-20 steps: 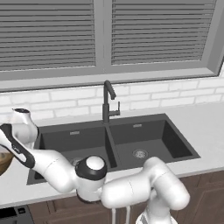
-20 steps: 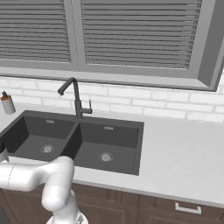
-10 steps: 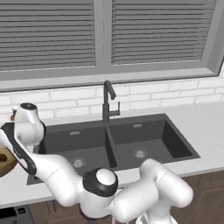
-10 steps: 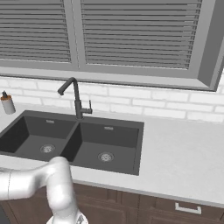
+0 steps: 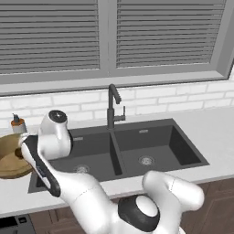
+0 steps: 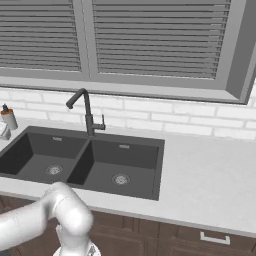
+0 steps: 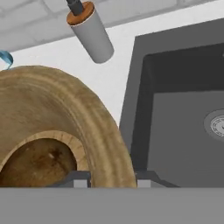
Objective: Pick the mushroom from the sink and place it in the bowl. Then pick the bowl and place it in the microwave. Then close the microwave door and press the start button.
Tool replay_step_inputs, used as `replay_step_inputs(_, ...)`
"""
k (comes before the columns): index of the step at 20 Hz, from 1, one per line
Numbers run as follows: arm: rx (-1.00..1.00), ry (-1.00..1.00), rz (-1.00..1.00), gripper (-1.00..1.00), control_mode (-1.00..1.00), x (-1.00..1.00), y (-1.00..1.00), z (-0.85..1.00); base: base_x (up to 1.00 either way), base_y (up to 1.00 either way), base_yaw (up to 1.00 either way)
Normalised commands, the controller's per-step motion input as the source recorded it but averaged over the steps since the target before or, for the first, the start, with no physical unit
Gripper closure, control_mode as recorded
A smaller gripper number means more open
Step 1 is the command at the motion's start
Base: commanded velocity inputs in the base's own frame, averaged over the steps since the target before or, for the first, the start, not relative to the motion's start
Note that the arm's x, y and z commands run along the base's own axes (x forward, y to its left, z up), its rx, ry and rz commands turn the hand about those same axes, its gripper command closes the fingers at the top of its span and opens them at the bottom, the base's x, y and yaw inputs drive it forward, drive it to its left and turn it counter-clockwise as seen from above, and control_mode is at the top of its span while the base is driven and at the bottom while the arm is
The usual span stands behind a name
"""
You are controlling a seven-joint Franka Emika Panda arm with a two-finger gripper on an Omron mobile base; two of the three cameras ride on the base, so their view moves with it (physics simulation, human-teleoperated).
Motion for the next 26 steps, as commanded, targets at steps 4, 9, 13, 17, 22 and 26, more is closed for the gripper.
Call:
replay_step_inputs(4,0.05,-0.06,-0.40,1.00,-1.00,-0.32,-0.82,0.67,0.00,0.00,0.00)
replay_step_inputs(9,0.10,0.06,-0.56,1.00,-1.00,-0.18,-0.84,0.65,0.00,0.00,0.00)
replay_step_inputs(13,0.10,0.11,-0.61,1.00,-1.00,-0.13,-0.87,0.55,0.00,0.00,0.00)
replay_step_inputs(17,0.11,0.07,-0.57,1.00,-1.00,-0.08,-0.76,0.51,0.00,0.00,0.00)
replay_step_inputs(22,0.18,0.01,-0.40,1.00,-1.00,-0.20,-0.67,0.53,0.00,0.00,0.00)
replay_step_inputs(26,0.24,0.00,-0.19,1.00,-1.00,-0.34,-0.76,0.69,0.00,0.00,0.00)
